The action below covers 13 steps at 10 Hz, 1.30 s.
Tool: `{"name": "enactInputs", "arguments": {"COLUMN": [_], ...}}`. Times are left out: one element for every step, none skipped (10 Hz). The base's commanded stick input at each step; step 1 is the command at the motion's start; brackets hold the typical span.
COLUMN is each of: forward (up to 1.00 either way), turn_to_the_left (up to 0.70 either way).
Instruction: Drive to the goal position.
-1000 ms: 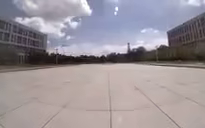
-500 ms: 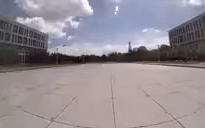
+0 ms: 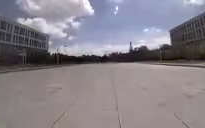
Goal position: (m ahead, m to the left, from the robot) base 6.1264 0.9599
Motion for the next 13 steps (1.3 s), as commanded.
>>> {"name": "enactInputs", "arguments": {"forward": [0.7,0.7,0.7,0.7,0.7,0.7,0.7,0.7,0.7,0.7,0.7,0.7,0.7], "turn_to_the_left": [0.02,0.02,-0.07,-0.32,-0.28,-0.12,-0.03,0.0,0.0,0.0,0.0,0.0,0.0]}}
